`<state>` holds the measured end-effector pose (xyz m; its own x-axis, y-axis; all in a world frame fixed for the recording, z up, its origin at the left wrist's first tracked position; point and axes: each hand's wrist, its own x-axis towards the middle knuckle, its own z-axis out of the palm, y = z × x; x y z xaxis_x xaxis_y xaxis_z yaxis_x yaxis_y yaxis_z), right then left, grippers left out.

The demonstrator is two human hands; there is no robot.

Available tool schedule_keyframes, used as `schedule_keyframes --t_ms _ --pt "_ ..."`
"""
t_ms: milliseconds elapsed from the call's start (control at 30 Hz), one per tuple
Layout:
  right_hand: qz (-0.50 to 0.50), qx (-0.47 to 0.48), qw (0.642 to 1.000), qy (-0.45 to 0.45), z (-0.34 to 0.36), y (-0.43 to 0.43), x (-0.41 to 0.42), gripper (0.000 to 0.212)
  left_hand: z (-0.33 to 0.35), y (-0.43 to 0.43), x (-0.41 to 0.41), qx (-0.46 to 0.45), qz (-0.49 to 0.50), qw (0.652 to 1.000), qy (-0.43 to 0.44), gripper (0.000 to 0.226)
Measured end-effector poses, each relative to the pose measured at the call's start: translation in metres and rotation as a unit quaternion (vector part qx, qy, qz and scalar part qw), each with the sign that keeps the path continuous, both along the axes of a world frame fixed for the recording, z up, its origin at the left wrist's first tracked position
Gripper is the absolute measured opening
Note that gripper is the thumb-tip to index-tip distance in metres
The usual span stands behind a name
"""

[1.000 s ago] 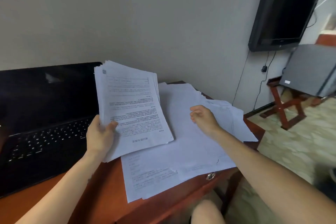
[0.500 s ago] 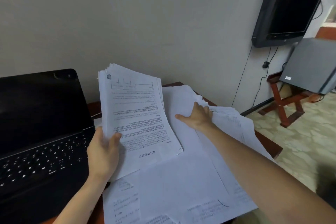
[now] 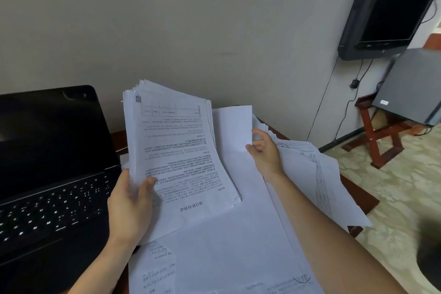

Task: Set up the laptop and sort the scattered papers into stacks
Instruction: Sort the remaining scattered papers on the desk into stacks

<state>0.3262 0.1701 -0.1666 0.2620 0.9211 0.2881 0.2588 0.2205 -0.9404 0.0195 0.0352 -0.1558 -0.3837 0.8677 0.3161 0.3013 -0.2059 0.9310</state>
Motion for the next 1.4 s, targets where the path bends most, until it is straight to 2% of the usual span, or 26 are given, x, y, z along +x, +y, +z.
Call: schedule_keyframes --t_ms 67,167,200,300,433,600,800,933,1033,1133,1400 --pt "-0.024 -0.008 0.999 0.020 -0.001 0.001 0.003 0.038 -0.001 0.000 -0.001 0.000 0.003 1.000 0.001 0.012" --pt "-0.045 -0.009 0.999 0.006 -0.002 0.000 0.004 0.012 -0.001 0.000 -0.001 0.001 0.000 1.000 -0.004 0.014" --pt "-0.063 -0.006 0.998 0.010 -0.001 0.000 0.003 0.011 -0.001 0.000 -0.001 0.002 -0.001 1.000 -0.007 0.015" --pt "-0.110 -0.017 0.993 0.033 0.006 -0.004 0.007 0.026 0.000 -0.001 -0.001 -0.001 0.002 1.000 -0.013 0.016" --pt "-0.071 -0.084 0.993 -0.046 0.016 -0.014 0.033 0.018 0.002 -0.001 0.000 0.001 0.002 1.000 -0.022 0.017" --pt "-0.010 -0.166 0.984 -0.065 0.019 -0.055 0.065 0.050 0.004 -0.003 0.001 0.002 -0.002 1.000 -0.027 0.017" --pt "0.058 -0.218 0.972 -0.061 0.022 -0.116 0.075 0.032 0.005 -0.006 0.000 0.007 -0.007 1.000 -0.021 0.020" --pt "0.077 -0.233 0.964 -0.105 0.030 -0.135 0.048 0.059 0.005 -0.006 -0.001 0.012 -0.007 1.000 -0.028 0.022" --pt "0.103 -0.224 0.962 -0.117 0.034 -0.142 0.025 0.045 0.006 -0.006 0.000 0.014 -0.008 0.999 -0.030 0.022" --pt "0.087 -0.207 0.963 -0.152 0.028 -0.144 0.017 0.044 0.005 -0.006 0.000 0.013 -0.005 0.999 -0.029 0.022" --pt "0.015 -0.155 0.986 -0.059 0.033 -0.160 0.041 0.036 0.009 -0.012 -0.009 0.015 0.011 1.000 -0.025 0.017"
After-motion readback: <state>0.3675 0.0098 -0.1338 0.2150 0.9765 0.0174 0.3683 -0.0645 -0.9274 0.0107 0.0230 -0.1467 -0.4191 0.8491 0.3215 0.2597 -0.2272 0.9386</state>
